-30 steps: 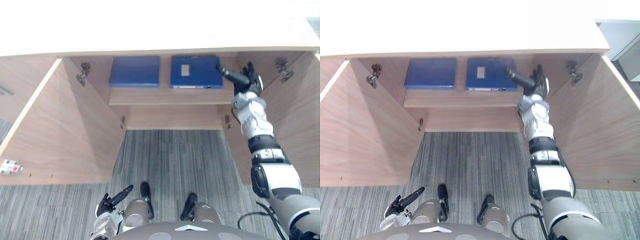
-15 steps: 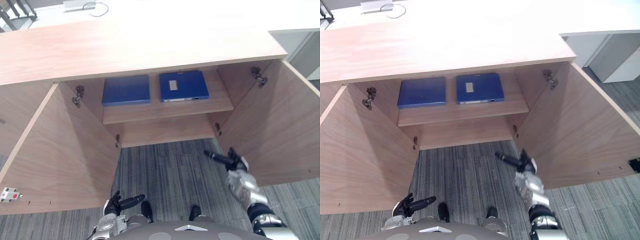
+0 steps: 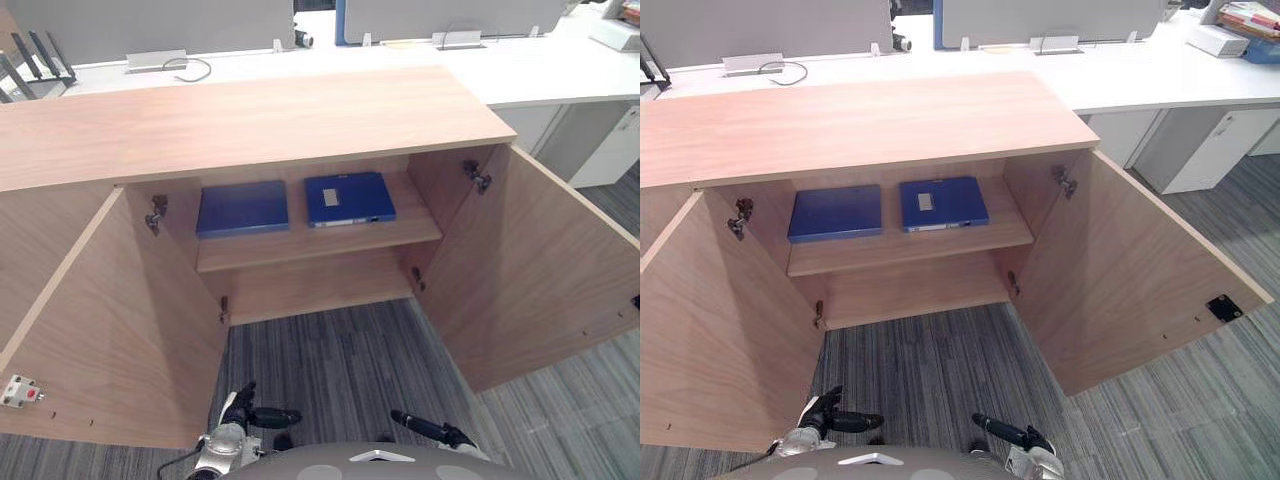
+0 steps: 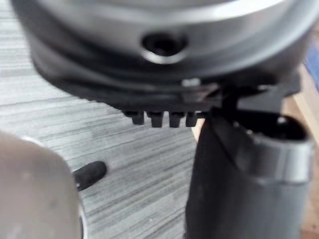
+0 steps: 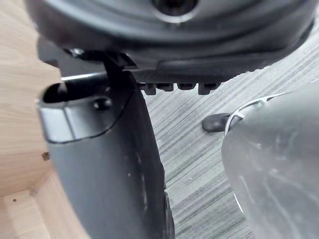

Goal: Walk over to the cabinet, pick up the folder, carry it to the office cabinet, place the folder inside the office cabinet, then close the office cabinet door

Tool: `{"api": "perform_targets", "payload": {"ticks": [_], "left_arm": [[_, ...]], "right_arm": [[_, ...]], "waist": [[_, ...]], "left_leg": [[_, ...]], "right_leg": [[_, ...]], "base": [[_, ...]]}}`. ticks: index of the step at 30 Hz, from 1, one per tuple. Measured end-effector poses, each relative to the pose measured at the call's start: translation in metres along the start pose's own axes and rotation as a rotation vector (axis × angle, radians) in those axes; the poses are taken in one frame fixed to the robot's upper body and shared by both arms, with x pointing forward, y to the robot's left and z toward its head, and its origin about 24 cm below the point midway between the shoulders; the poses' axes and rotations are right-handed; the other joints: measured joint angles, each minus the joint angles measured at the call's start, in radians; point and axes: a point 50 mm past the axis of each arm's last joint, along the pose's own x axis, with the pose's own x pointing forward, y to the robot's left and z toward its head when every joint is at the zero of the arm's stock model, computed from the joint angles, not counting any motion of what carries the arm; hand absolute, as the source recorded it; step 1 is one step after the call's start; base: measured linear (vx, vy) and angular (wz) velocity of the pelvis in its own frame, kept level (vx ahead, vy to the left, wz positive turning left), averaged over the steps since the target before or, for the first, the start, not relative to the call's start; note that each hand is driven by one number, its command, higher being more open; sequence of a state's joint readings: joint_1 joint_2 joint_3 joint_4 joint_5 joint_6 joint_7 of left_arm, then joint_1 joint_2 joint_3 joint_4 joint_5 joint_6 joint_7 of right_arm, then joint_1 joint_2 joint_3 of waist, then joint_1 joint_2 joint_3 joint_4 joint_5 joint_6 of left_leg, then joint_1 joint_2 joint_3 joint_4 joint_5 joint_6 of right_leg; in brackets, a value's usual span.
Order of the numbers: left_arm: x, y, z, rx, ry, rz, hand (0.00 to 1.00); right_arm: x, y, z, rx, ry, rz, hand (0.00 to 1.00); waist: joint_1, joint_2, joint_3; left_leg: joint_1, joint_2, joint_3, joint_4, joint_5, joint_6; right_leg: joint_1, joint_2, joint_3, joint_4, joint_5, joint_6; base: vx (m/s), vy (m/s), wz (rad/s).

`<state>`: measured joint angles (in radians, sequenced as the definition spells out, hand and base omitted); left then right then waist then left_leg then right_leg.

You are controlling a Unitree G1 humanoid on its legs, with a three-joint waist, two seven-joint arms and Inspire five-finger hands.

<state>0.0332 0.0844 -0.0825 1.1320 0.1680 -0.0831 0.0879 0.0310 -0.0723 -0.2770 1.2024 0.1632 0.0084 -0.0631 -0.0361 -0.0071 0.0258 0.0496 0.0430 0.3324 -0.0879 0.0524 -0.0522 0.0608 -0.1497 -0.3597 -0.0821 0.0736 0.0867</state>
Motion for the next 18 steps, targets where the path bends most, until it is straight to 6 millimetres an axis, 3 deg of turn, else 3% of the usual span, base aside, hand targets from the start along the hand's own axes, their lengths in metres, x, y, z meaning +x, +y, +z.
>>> {"api": "perform_targets", "payload": {"ticks": [8,12,14,15,16,17,18], "left_arm": [[0.002,-0.008,0.007,0.158,-0.022,-0.048,1.0],[0.002,-0.008,0.009,0.164,-0.028,-0.05,1.0],[0.003,-0.005,0.01,0.113,-0.031,-0.034,1.0],[0.003,-0.005,0.011,0.061,-0.03,-0.027,1.0],[0.003,-0.008,0.014,0.01,-0.033,-0.024,1.0],[0.003,-0.01,0.013,-0.023,-0.031,-0.023,1.0],[0.002,-0.012,0.011,-0.084,-0.02,-0.013,1.0]], "right_arm": [[0.0,0.0,0.0,0.032,-0.001,-0.016,1.0],[0.0,-0.002,-0.001,0.069,0.001,-0.026,1.0],[0.0,-0.004,-0.001,0.079,0.0,-0.031,1.0],[0.0,-0.005,-0.001,0.091,-0.002,-0.037,1.0],[0.001,-0.011,0.001,0.097,-0.005,-0.052,1.0],[0.001,-0.014,0.002,0.103,-0.008,-0.063,1.0],[0.001,-0.022,0.005,0.12,-0.016,-0.083,1.0]], "waist": [[-0.021,0.0,0.011],[-0.02,-0.005,0.02],[-0.018,-0.014,0.032],[-0.013,-0.014,0.042],[0.008,0.017,0.046],[0.017,0.036,0.047],[0.031,0.067,0.046]], "left_leg": [[0.068,0.014,0.07,0.005,-0.02,-0.005],[0.066,0.036,0.107,0.093,-0.073,-0.012],[0.025,0.04,0.005,0.196,-0.098,0.016],[-0.023,0.038,-0.127,0.277,-0.133,0.027],[-0.06,0.032,-0.291,0.326,-0.197,0.02],[-0.061,0.033,-0.356,0.332,-0.223,0.006],[-0.049,0.039,-0.452,0.313,-0.272,-0.034]], "right_leg": [[0.027,0.017,0.067,-0.001,-0.001,-0.002],[0.029,0.028,0.13,0.002,-0.003,-0.007],[0.015,0.02,0.172,0.014,-0.006,-0.012],[-0.013,0.018,0.209,0.034,-0.01,-0.017],[-0.048,0.029,0.267,0.046,-0.007,-0.018],[-0.066,0.043,0.3,0.046,-0.005,-0.014],[-0.097,0.068,0.357,0.044,0.003,-0.007]], "base": [[0.04,-0.006,-0.28],[0.03,-0.032,-0.43],[0.0,-0.055,-0.6],[-0.05,0.045,-0.99],[-0.08,0.084,-1.2],[-0.09,0.17,-1.55],[-0.07,0.158,-1.37]]}}
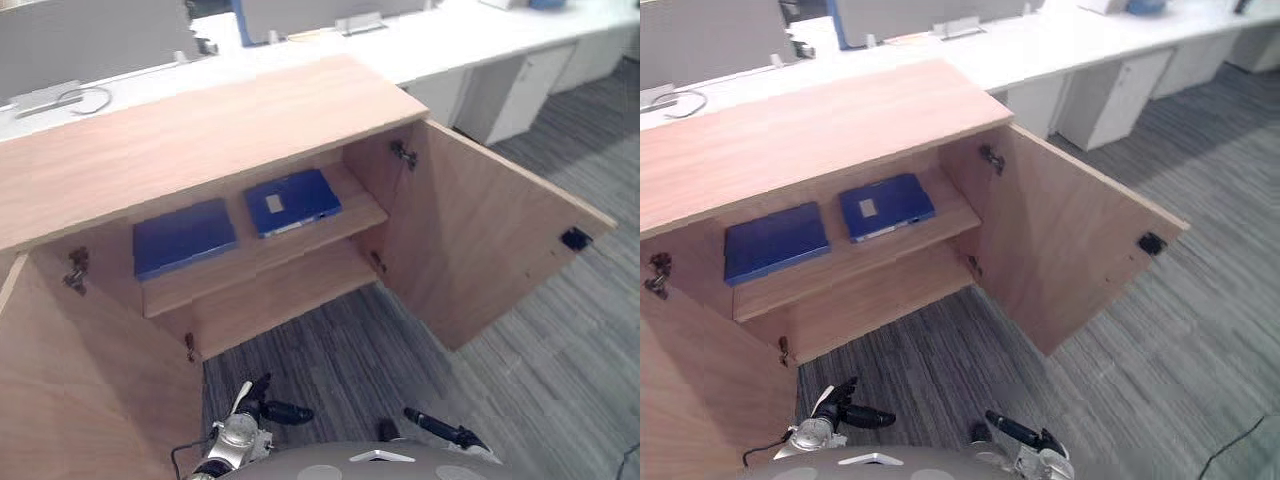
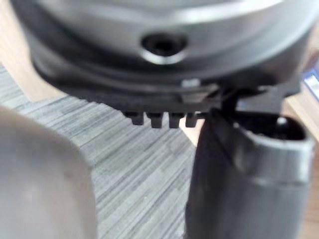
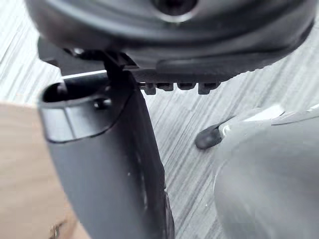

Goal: Walk over to the cabinet, pick up the folder, carry it to the office cabinet, place the folder inside the office cabinet, then close the office cabinet door

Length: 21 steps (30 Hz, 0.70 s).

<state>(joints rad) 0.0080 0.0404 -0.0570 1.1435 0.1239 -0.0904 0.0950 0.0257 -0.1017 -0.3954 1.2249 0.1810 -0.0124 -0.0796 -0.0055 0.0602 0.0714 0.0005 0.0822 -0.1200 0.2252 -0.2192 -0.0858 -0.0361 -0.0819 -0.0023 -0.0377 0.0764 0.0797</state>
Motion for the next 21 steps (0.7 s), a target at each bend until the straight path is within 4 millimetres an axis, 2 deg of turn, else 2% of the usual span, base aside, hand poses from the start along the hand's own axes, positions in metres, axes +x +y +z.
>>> {"api": "perform_targets", "payload": {"ticks": [2,3,5,6,8,14,21], "left_arm": [[-0.001,0.002,-0.004,-0.05,0.017,0.015,1.0],[-0.001,0.004,-0.007,-0.082,0.025,0.024,1.0],[-0.003,0.01,-0.013,-0.144,0.046,0.059,1.0],[-0.003,0.011,-0.015,-0.159,0.05,0.066,1.0],[-0.003,0.009,-0.015,-0.148,0.052,0.054,1.0],[-0.003,0.001,-0.013,-0.091,0.042,0.011,1.0],[-0.002,-0.007,-0.005,-0.006,0.017,-0.031,1.0]], "right_arm": [[0.0,-0.004,-0.002,0.029,0.003,-0.013,1.0],[-0.002,-0.006,-0.011,0.037,0.031,-0.02,1.0],[-0.003,-0.008,-0.018,0.042,0.048,-0.026,1.0],[-0.003,-0.006,-0.018,0.04,0.047,-0.025,1.0],[-0.003,-0.007,-0.017,0.042,0.044,-0.025,1.0],[-0.003,-0.009,-0.02,0.021,0.05,-0.024,1.0],[-0.003,-0.009,-0.017,0.017,0.028,-0.018,1.0]], "waist": [[-0.013,0.001,0.004],[-0.024,-0.007,0.002],[-0.024,-0.019,-0.003],[-0.024,-0.023,-0.004],[-0.031,-0.019,-0.004],[-0.032,-0.01,-0.006],[-0.039,-0.009,-0.001]], "left_leg": [[0.013,-0.015,0.032,-0.015,-0.025,0.017],[0.018,-0.026,0.06,-0.015,-0.033,0.027],[0.03,-0.03,0.119,-0.028,-0.035,0.027],[0.045,-0.036,0.158,-0.048,-0.034,0.029],[0.074,-0.039,0.196,-0.074,-0.034,0.029],[0.154,-0.042,0.261,-0.106,-0.034,0.03],[0.198,-0.055,0.345,-0.104,-0.05,0.052]], "right_leg": [[0.001,-0.002,0.039,-0.025,0.015,0.011],[-0.002,-0.013,0.06,-0.035,0.035,0.015],[-0.03,-0.015,0.115,-0.033,0.043,0.022],[-0.047,-0.014,0.154,-0.034,0.054,0.036],[-0.053,-0.009,0.183,-0.036,0.058,0.042],[-0.035,0.012,0.194,-0.032,0.058,0.041],[-0.054,0.025,0.201,0.019,0.057,0.039]], "base": [[-0.01,0.16,-0.89],[0.04,0.179,-0.67],[0.06,0.154,-0.88],[0.07,0.084,-0.78],[0.12,0.088,-0.74],[0.09,0.039,-0.45],[-0.06,0.002,-0.35]]}}
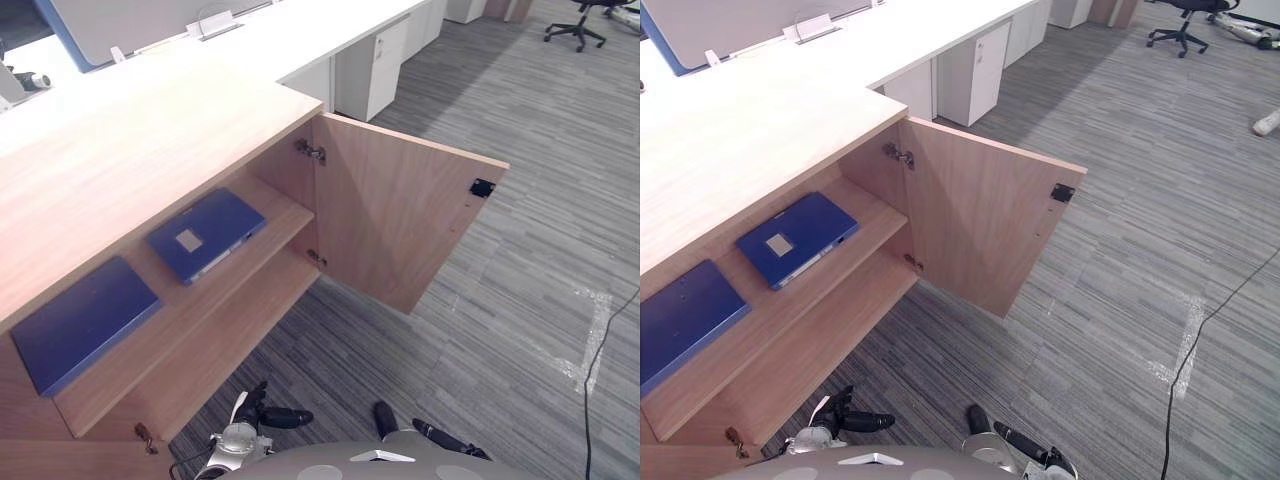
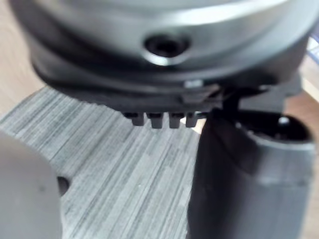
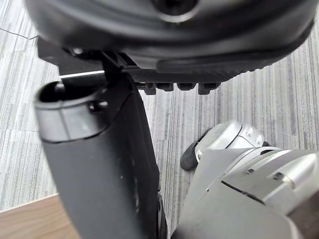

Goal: Walk over to the cabinet, pick up the folder, carry it to the office cabinet, place the folder inside the office cabinet, then close the office cabinet door

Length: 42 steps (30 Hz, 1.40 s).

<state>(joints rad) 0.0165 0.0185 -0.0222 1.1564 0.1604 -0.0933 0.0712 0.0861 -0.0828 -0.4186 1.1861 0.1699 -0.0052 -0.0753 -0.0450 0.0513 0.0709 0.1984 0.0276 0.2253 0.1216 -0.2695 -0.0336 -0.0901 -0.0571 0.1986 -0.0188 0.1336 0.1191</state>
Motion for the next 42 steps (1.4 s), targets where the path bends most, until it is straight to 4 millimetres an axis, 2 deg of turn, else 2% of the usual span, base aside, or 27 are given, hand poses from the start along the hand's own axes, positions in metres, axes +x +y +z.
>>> {"api": "perform_targets", "payload": {"ticks": [2,3,4,5,6,7,8,9,10,11,12,13,14,15,16,17,18,19,22,23,27,32,36,38,41,42], "left_arm": [[0.001,-0.001,0.003,0.013,-0.009,-0.007,1.0],[0.001,-0.001,0.005,0.019,-0.019,-0.015,1.0],[0.001,-0.004,0.009,0.028,-0.032,-0.026,1.0],[0.001,-0.006,0.01,0.037,-0.039,-0.033,1.0],[0.001,-0.006,0.011,0.043,-0.042,-0.036,1.0],[0.001,-0.004,0.01,0.062,-0.039,-0.039,1.0],[0.001,-0.002,0.011,0.08,-0.043,-0.038,1.0],[0.002,0.003,0.013,0.089,-0.048,-0.029,1.0],[0.002,0.003,0.01,0.091,-0.038,-0.029,1.0],[0.001,0.002,0.009,0.093,-0.037,-0.033,1.0],[0.001,-0.004,0.009,0.093,-0.036,-0.049,1.0],[0.001,-0.003,0.009,0.092,-0.031,-0.046,1.0],[0.001,-0.002,0.009,0.09,-0.028,-0.045,1.0],[0.001,0.0,0.008,0.09,-0.027,-0.036,1.0],[0.001,0.004,0.008,0.095,-0.026,-0.023,1.0],[0.002,0.018,0.007,0.112,-0.024,0.011,1.0],[0.002,0.023,0.005,0.112,-0.013,0.027,1.0],[0.002,0.023,0.004,0.109,-0.009,0.027,1.0],[0.002,0.014,0.005,0.089,-0.011,0.024,1.0],[0.002,0.012,0.006,0.089,-0.018,0.022,1.0],[0.002,0.013,0.007,0.09,-0.022,0.027,1.0],[0.002,0.015,0.006,0.102,-0.019,0.036,1.0],[0.001,0.023,0.004,0.106,-0.015,0.055,1.0],[0.001,0.026,0.002,0.086,-0.01,0.066,1.0],[-0.001,0.03,-0.001,0.076,-0.009,0.075,1.0],[-0.001,0.033,-0.002,0.08,-0.01,0.075,1.0]], "right_arm": [[0.0,0.002,0.004,-0.021,-0.015,0.009,1.0],[0.0,0.004,0.008,-0.023,-0.031,0.014,1.0],[0.001,0.005,0.015,-0.006,-0.051,0.016,1.0],[0.001,0.005,0.018,0.004,-0.062,0.011,1.0],[0.001,0.002,0.02,0.021,-0.075,-0.004,1.0],[0.0,-0.001,0.016,0.03,-0.066,-0.018,1.0],[0.0,-0.002,0.011,0.026,-0.05,-0.021,1.0],[0.0,-0.001,0.009,0.016,-0.041,-0.017,1.0],[0.0,0.001,0.009,-0.004,-0.034,-0.005,1.0],[0.001,0.003,0.01,-0.007,-0.027,-0.001,1.0],[0.003,0.001,0.02,-0.006,-0.033,-0.002,1.0],[0.003,-0.003,0.022,0.057,-0.033,-0.019,1.0],[0.003,-0.007,0.022,0.077,-0.039,-0.027,1.0],[0.003,-0.01,0.019,0.078,-0.034,-0.038,1.0],[0.003,-0.01,0.017,0.061,-0.029,-0.035,1.0],[0.002,0.0,0.013,0.007,-0.011,-0.008,1.0],[0.002,0.007,0.01,-0.013,0.001,0.014,1.0],[0.002,0.01,0.01,-0.018,0.003,0.022,1.0],[0.001,0.009,0.003,-0.023,0.033,0.024,1.0],[0.001,0.009,0.0,-0.029,0.04,0.024,1.0],[0.001,0.01,0.001,-0.039,0.037,0.027,1.0],[0.001,0.013,0.004,0.003,0.018,0.029,1.0],[0.002,0.015,0.012,0.13,-0.009,0.04,1.0],[0.003,0.009,0.02,0.208,-0.024,0.016,1.0],[0.006,-0.031,0.042,0.306,-0.032,-0.094,1.0],[0.006,-0.05,0.061,0.324,-0.059,-0.141,1.0]], "waist": [[0.007,-0.003,0.006],[0.013,0.004,0.018],[0.011,0.015,0.033],[0.011,0.033,0.041],[0.009,0.035,0.043],[0.009,0.019,0.041],[0.011,0.007,0.04],[0.016,-0.01,0.04],[0.015,-0.021,0.038],[0.018,-0.009,0.031],[0.019,0.022,0.016],[0.011,0.014,0.022],[0.008,0.017,0.021],[0.01,0.01,0.017],[0.014,-0.002,0.016],[0.021,-0.05,0.005],[0.021,-0.05,0.007],[0.018,-0.05,0.007],[0.015,-0.051,0.008],[0.015,-0.052,0.005],[0.017,-0.052,0.005],[0.019,-0.053,0.005],[0.02,-0.056,0.001],[0.019,-0.055,0.001],[0.015,-0.044,-0.004],[0.014,-0.042,-0.008]], "left_leg": [[0.003,0.008,0.057,0.01,-0.021,0.003],[0.002,0.024,0.106,0.022,-0.032,0.006],[0.001,0.042,0.144,0.033,-0.032,0.006],[0.002,0.055,0.163,0.033,-0.033,0.005],[0.004,0.071,0.2,0.039,-0.033,0.004],[0.012,0.074,0.221,0.055,-0.033,0.003],[0.017,0.068,0.23,0.067,-0.035,-0.001],[0.006,0.062,0.231,0.106,-0.035,0.002],[-0.024,0.046,0.187,0.101,-0.046,0.048],[-0.04,0.036,0.156,0.064,-0.027,0.05],[-0.065,0.065,0.185,0.035,-0.012,0.022],[-0.084,0.067,0.202,0.033,-0.002,0.012],[-0.086,0.073,0.204,0.03,0.003,0.003],[-0.082,0.088,0.206,0.029,0.015,-0.017],[-0.082,0.093,0.209,0.029,0.022,-0.027],[-0.083,0.102,0.214,0.027,0.033,-0.046],[-0.078,0.127,0.219,0.012,0.055,-0.062],[-0.077,0.13,0.22,0.009,0.068,-0.065],[-0.052,0.162,0.219,0.008,0.131,-0.076],[-0.049,0.176,0.216,0.004,0.148,-0.088],[-0.05,0.185,0.207,-0.012,0.152,-0.093],[-0.042,0.159,0.205,-0.025,0.152,-0.093],[-0.029,0.132,0.204,-0.025,0.151,-0.094],[-0.028,0.121,0.199,-0.023,0.146,-0.087],[-0.013,0.103,0.172,-0.019,0.128,-0.074],[-0.013,0.089,0.163,-0.019,0.127,-0.073]], "right_leg": [[-0.036,0.018,-0.018,0.038,0.003,-0.004],[-0.051,0.019,-0.113,0.048,-0.016,-0.085],[-0.072,-0.018,-0.301,0.098,-0.09,-0.177],[-0.089,-0.034,-0.386,0.142,-0.111,-0.195],[-0.119,-0.075,-0.511,0.254,-0.127,-0.22],[-0.112,-0.11,-0.598,0.332,-0.139,-0.242],[-0.1,-0.117,-0.627,0.333,-0.149,-0.226],[-0.096,-0.097,-0.621,0.315,-0.125,-0.192],[-0.09,-0.072,-0.576,0.229,-0.071,-0.179],[-0.088,-0.047,-0.561,0.169,-0.028,-0.163],[-0.121,-0.046,-0.594,0.184,-0.068,-0.183],[-0.183,-0.128,-0.664,0.39,-0.179,-0.186],[-0.187,-0.165,-0.687,0.456,-0.214,-0.175],[-0.167,-0.204,-0.699,0.48,-0.221,-0.152],[-0.148,-0.216,-0.689,0.452,-0.203,-0.128],[-0.113,-0.197,-0.66,0.377,-0.215,-0.052],[-0.096,-0.154,-0.663,0.327,-0.21,-0.066],[-0.087,-0.139,-0.665,0.309,-0.207,-0.071],[0.003,-0.078,-0.674,0.175,-0.171,-0.083],[0.037,-0.048,-0.68,0.106,-0.145,-0.089],[0.071,-0.011,-0.688,0.008,-0.101,-0.098],[0.101,-0.016,-0.687,-0.059,-0.06,-0.085],[0.113,-0.043,-0.681,-0.059,-0.05,-0.07],[0.114,-0.057,-0.681,-0.06,-0.044,-0.061],[0.137,-0.067,-0.691,-0.06,-0.036,-0.05],[0.139,-0.081,-0.691,-0.059,-0.032,-0.044]], "base": [[-0.16,-0.048,-0.72],[-0.17,-0.081,-0.89],[-0.14,-0.072,-0.89],[-0.07,-0.039,-0.86],[0.04,-0.043,-0.78],[0.09,-0.065,-0.76],[0.11,-0.109,-0.85],[0.03,-0.138,-0.96],[-0.03,-0.122,-1.07],[-0.15,-0.119,-1.0],[-0.1,-0.113,-0.72],[-0.07,-0.103,-0.43],[0.11,-0.141,-0.07],[0.12,-0.139,-0.08],[0.18,-0.28,-0.26],[0.12,-0.335,-0.37],[0.11,-0.334,-0.32],[0.09,-0.279,-0.19],[0.06,-0.199,-0.05],[0.01,-0.116,-0.01],[-0.02,-0.036,0.01],[-0.02,0.096,0.02],[-0.01,0.158,-0.02],[-0.02,0.172,0.03],[0.01,0.174,0.14],[0.02,0.158,0.07]]}}
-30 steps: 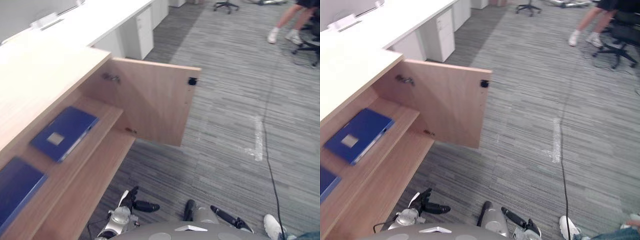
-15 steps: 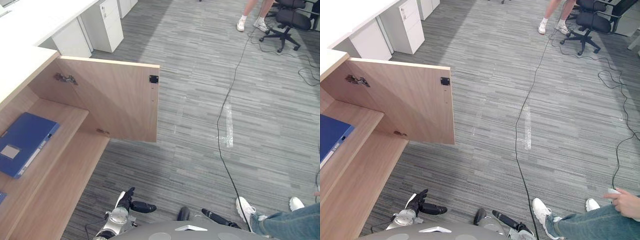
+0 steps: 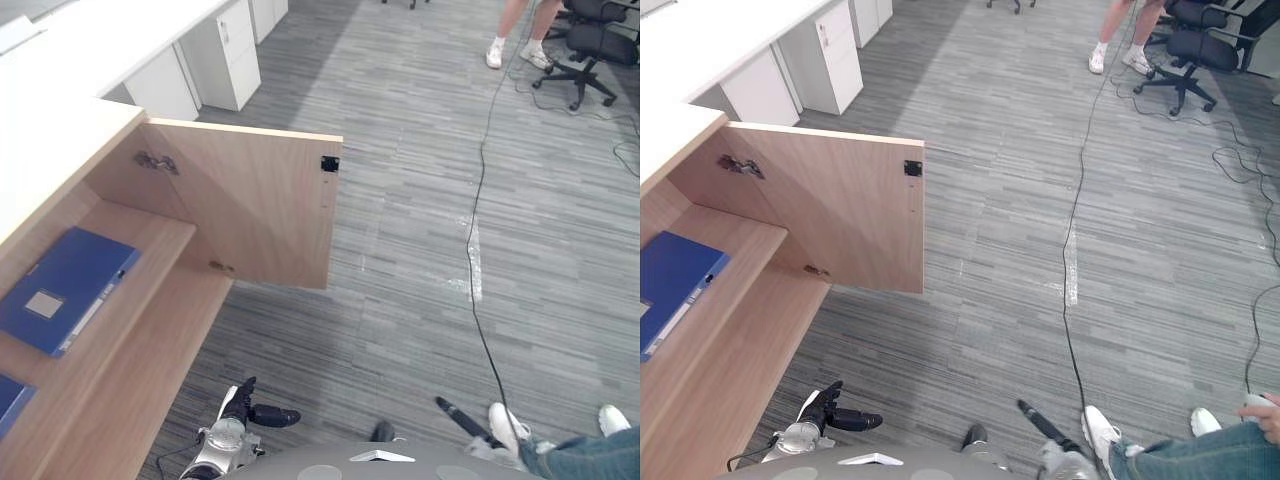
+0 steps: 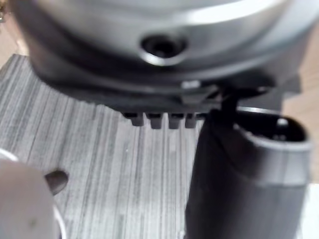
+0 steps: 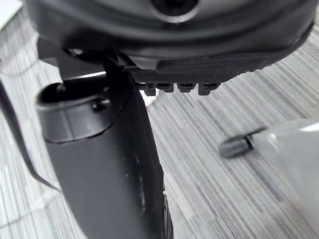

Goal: Walk over to the cabinet, pick up the folder, carry it to the office cabinet, place the folder inside the office cabinet, then close the office cabinet door

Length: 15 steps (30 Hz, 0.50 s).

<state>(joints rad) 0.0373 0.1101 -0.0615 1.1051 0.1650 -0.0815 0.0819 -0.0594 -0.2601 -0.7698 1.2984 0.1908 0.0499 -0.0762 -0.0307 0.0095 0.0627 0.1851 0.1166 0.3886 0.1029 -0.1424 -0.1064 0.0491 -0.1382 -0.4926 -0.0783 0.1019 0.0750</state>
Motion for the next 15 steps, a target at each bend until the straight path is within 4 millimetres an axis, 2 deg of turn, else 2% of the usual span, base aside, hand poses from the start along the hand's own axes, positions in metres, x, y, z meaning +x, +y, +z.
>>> {"api": "perform_targets", "payload": {"ticks": [3,4,5,6,7,8,9,13,15], "left_arm": [[-0.001,0.006,-0.006,0.009,0.014,0.002,1.0],[-0.001,0.007,-0.006,0.012,0.015,0.003,1.0],[-0.001,0.011,-0.008,0.018,0.021,0.004,1.0],[-0.002,0.014,-0.01,0.023,0.022,0.008,1.0],[-0.002,0.013,-0.01,0.026,0.017,0.005,1.0],[-0.004,0.006,-0.01,0.019,0.007,-0.009,1.0],[-0.005,0.003,-0.012,0.008,0.01,-0.014,1.0],[-0.007,0.012,-0.019,0.023,0.022,0.012,1.0],[-0.009,0.013,-0.026,0.019,0.04,0.014,1.0]], "right_arm": [[-0.001,-0.024,0.062,0.011,-0.133,-0.093,1.0],[-0.002,-0.027,0.074,0.002,-0.161,-0.107,1.0],[-0.006,-0.028,0.099,-0.035,-0.22,-0.133,1.0],[-0.011,-0.025,0.123,-0.06,-0.281,-0.146,1.0],[-0.015,-0.024,0.136,-0.084,-0.317,-0.158,1.0],[-0.025,-0.018,0.168,-0.136,-0.406,-0.173,1.0],[-0.034,-0.005,0.187,-0.186,-0.487,-0.162,1.0],[-0.049,0.037,0.212,-0.321,-0.602,-0.078,1.0],[-0.056,0.058,0.219,-0.327,-0.637,-0.002,1.0]], "waist": [[-0.007,0.004,-0.002],[-0.008,0.003,-0.002],[-0.01,-0.005,-0.001],[-0.012,-0.023,0.005],[-0.013,-0.016,0.002],[-0.019,0.02,0.001],[-0.017,0.021,-0.001],[0.002,-0.008,-0.004],[0.004,-0.01,-0.004]], "left_leg": [[-0.004,-0.025,-0.031,0.005,-0.001,0.001],[-0.007,-0.03,-0.039,0.015,-0.002,0.001],[-0.03,-0.039,-0.053,0.067,-0.008,-0.004],[-0.078,-0.032,-0.076,0.137,-0.074,-0.02],[-0.081,-0.031,-0.085,0.098,-0.092,-0.019],[-0.087,-0.015,-0.098,-0.007,-0.031,0.011],[-0.076,-0.024,-0.094,-0.015,-0.039,0.021],[-0.083,-0.054,-0.103,-0.001,-0.039,0.022],[-0.096,-0.054,-0.111,0.0,-0.039,0.023]], "right_leg": [[0.0,-0.031,-0.001,0.0,0.01,0.015],[0.001,-0.037,0.0,0.0,0.011,0.016],[0.005,-0.054,0.0,0.001,0.015,0.018],[0.006,-0.084,-0.002,0.001,0.022,0.02],[0.005,-0.084,-0.002,0.001,0.024,0.022],[0.002,-0.066,-0.007,0.001,0.027,0.028],[-0.001,-0.074,0.0,0.0,0.038,0.045],[-0.001,-0.105,0.0,0.0,0.046,0.051],[-0.01,-0.105,-0.005,0.0,0.051,0.046]], "base": [[0.02,0.141,0.04],[0.02,0.128,0.03],[0.0,0.157,0.09],[-0.01,0.134,0.1],[-0.08,0.132,0.1],[-0.06,0.1,-0.03],[-0.06,0.129,-0.01],[-0.03,0.067,0.03],[-0.01,-0.005,0.09]]}}
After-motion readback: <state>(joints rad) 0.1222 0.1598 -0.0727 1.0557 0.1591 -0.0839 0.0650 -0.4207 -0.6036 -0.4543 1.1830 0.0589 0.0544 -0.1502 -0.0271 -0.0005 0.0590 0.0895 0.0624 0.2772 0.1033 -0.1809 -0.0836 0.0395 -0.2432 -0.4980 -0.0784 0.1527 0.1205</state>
